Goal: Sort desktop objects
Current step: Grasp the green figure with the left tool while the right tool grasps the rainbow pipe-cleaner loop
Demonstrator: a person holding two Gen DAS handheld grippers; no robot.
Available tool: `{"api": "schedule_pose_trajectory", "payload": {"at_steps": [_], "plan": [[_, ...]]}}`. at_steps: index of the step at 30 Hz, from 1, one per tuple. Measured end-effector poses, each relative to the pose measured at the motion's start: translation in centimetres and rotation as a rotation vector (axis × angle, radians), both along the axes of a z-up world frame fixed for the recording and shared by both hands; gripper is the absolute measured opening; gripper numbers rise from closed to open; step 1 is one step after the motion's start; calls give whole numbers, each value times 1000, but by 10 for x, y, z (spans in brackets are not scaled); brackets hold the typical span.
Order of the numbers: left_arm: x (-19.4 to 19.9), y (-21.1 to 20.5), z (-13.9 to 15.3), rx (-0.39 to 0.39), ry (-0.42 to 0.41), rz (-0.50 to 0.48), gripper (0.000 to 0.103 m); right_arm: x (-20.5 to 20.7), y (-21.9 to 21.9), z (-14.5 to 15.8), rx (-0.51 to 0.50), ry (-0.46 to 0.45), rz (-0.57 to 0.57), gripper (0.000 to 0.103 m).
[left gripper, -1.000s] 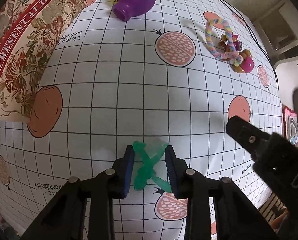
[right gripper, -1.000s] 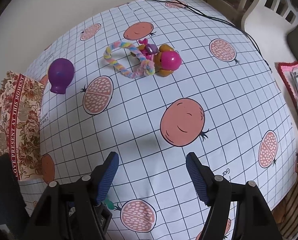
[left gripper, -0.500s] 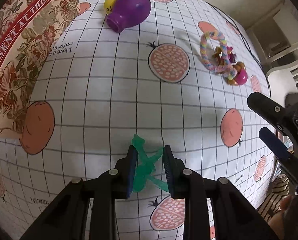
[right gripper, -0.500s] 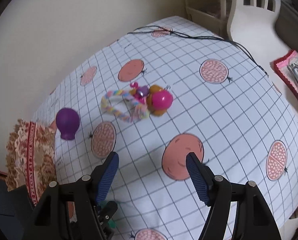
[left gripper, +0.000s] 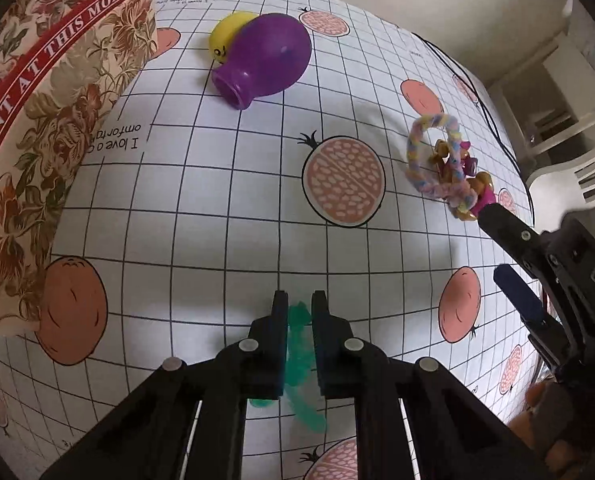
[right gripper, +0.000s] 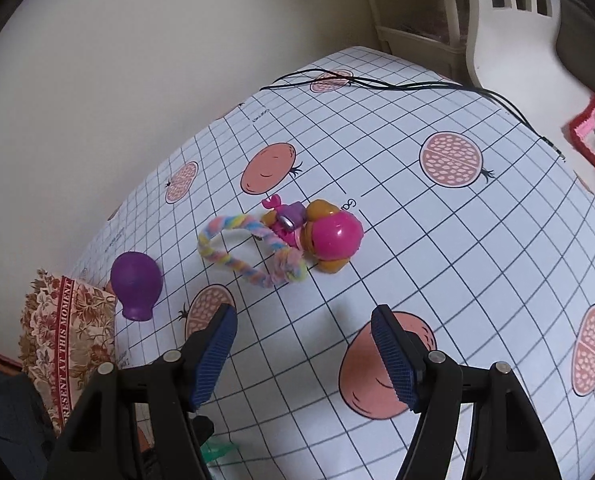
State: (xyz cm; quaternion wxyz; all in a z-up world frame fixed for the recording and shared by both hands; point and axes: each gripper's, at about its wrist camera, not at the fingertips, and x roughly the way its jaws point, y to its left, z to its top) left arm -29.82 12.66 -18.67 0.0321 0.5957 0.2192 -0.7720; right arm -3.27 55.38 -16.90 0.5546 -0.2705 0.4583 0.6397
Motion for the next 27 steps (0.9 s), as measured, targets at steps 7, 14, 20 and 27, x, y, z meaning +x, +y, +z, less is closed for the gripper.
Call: {"api": "schedule_pose_trajectory", "payload": {"at_steps": [7, 14, 20, 27], "plan": [[7, -17, 3, 18, 25, 26, 12, 5, 5, -8, 10, 39, -25, 73], [5, -26, 0, 32, 61, 50, 11, 3, 9, -12, 55, 110, -35, 64], [-17, -28, -7, 60, 78, 67, 11, 2, 18, -21, 58, 126, -40, 51], [-24, -38, -5, 78, 98, 88, 11, -5, 22, -22, 79, 127, -20, 33]]}}
